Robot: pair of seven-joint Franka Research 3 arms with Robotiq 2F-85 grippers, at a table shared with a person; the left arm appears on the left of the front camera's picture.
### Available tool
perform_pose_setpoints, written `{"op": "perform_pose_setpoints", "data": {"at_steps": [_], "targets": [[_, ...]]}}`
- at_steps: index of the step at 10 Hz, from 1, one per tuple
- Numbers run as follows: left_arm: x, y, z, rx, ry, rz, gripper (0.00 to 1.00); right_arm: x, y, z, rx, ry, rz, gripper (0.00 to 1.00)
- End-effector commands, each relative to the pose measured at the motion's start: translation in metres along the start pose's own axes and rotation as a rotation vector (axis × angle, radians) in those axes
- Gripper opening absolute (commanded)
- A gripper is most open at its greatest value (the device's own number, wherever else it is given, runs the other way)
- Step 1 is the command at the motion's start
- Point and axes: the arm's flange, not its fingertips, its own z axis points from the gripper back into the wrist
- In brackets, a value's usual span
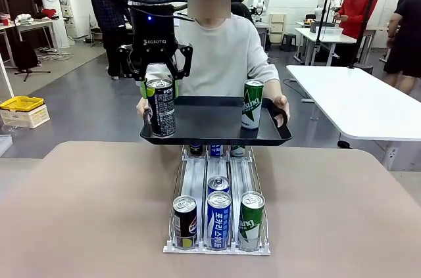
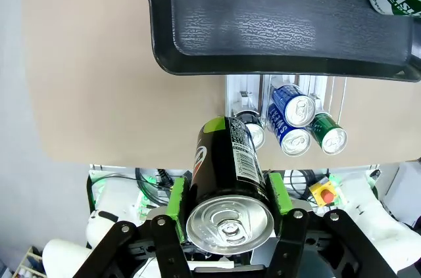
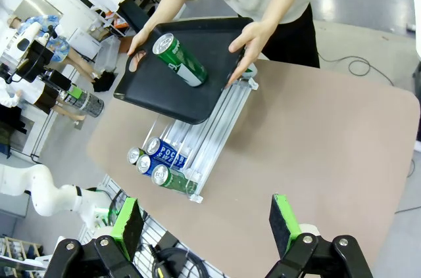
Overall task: Retrieve and hand over the desired beverage to the person.
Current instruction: Place the picked can on the Handle tray extended by the person.
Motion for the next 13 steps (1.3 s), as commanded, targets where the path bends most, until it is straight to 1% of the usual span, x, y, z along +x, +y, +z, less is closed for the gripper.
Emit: {"op": "perform_pose_setpoints", "data": {"at_steps": [1,2,3,5,7,9,11,13], "targets": [[-0.005,0.004,0.001,-0.005,-0.012,0.003,0.15,0.001,0.0,-0.001,0.007,0.005,-0.003,1.0],[0.0,0.0,0.0,0.0,0.0,0.0,0.59,0.001,0.0,-0.001,0.007,0.005,-0.003,1.0],[0.011,0.002,0.004,-0.02,-0.01,-0.058,0.59,0.001,0.0,-0.001,0.007,0.005,-0.003,1.0],[0.029,-0.004,0.011,-0.039,-0.035,-0.101,0.59,0.001,0.0,-0.001,0.007,0.005,-0.003,1.0],[0.057,-0.014,0.005,-0.025,-0.016,-0.097,0.59,0.001,0.0,-0.001,0.007,0.005,-0.003,1.0],[0.087,-0.02,-0.005,-0.031,-0.017,-0.108,0.59,0.001,0.0,-0.001,0.007,0.005,-0.003,1.0],[0.117,-0.027,-0.013,-0.039,-0.059,-0.082,0.59,0.001,0.0,-0.001,0.007,0.005,-0.003,1.0],[0.141,-0.032,-0.024,-0.019,-0.09,-0.09,0.59,0.001,0.0,-0.001,0.007,0.005,-0.003,1.0]]}}
